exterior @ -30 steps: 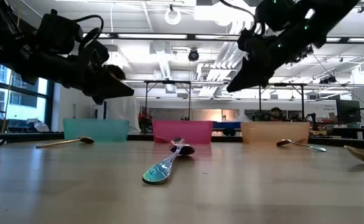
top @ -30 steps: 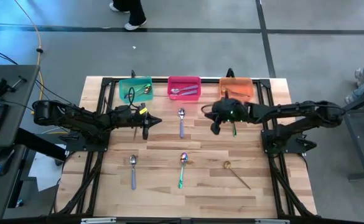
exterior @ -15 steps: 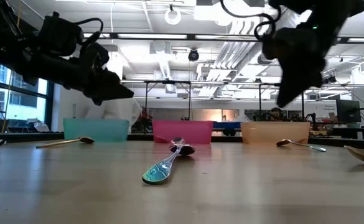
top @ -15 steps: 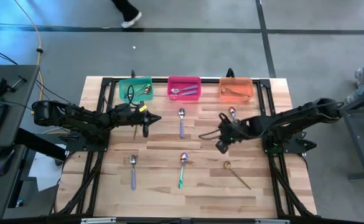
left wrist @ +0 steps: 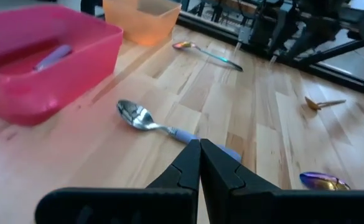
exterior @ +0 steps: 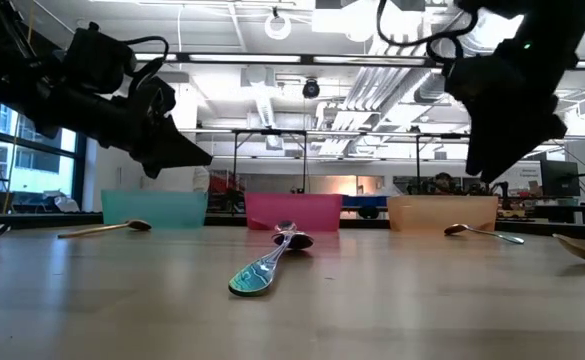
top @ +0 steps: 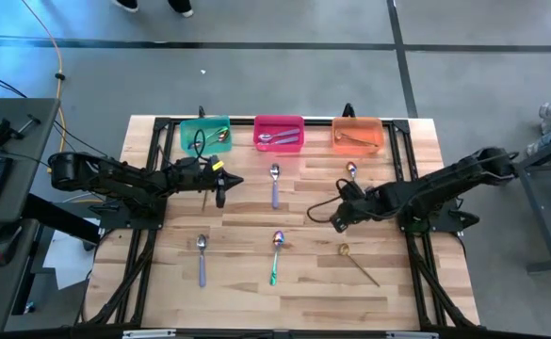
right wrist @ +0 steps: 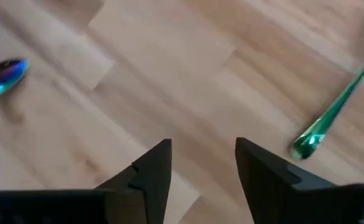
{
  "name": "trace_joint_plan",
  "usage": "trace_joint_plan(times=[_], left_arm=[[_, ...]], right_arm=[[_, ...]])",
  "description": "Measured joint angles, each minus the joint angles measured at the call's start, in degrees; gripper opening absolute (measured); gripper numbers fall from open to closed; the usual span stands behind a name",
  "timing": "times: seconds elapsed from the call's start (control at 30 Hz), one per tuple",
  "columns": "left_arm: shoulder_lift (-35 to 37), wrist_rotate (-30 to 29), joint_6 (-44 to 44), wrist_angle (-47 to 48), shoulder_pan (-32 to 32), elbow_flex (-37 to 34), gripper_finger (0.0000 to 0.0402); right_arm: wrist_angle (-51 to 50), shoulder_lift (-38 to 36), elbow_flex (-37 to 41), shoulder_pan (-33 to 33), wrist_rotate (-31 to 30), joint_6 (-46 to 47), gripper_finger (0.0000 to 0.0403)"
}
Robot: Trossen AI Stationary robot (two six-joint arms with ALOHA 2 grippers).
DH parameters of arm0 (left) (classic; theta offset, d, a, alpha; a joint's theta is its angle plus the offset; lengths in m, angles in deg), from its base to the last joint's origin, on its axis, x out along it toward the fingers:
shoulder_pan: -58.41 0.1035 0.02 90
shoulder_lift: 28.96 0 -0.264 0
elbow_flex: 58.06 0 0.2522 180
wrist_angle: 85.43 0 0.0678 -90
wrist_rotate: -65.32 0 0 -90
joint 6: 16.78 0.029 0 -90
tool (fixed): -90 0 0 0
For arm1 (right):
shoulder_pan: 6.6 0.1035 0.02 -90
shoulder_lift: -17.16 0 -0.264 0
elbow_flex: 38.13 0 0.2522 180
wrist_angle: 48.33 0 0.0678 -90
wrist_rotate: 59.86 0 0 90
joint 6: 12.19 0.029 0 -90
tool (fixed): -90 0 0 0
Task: Sort silverware by color (type)
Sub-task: Put the purple spoon into the red bin
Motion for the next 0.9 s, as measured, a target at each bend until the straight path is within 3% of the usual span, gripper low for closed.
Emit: trace_joint_plan(times=[0.1, 0.3, 0.53, 0.67, 0.9], left_arm=[[0.00, 0.00, -0.13, 1.37, 0.00, 0.00, 0.0000], [0.00, -1.20, -0.29, 1.71, -0.01, 0.01, 0.0000], [0.85, -3.54, -0.78, 1.78, 2.39, 0.02, 0.0000], [3.23, -1.25, 0.08, 1.67, 4.56, 0.02, 0.0000], [9.84, 6.65, 0.75, 2.25, 8.85, 0.02, 0.0000]], right_arm=[[3.63, 0.04, 1.17, -3.39, -0.15, -1.93, 0.0151], [21.78, 1.70, 2.89, -10.48, -0.42, -11.74, 0.0105], [42.68, 13.17, 1.45, -15.56, -0.40, -17.10, 0.0049], [45.08, 20.80, -4.89, -16.07, -0.93, -18.40, 0.0063], [40.42, 32.54, -18.30, -17.14, -3.09, -16.45, 0.0133]])
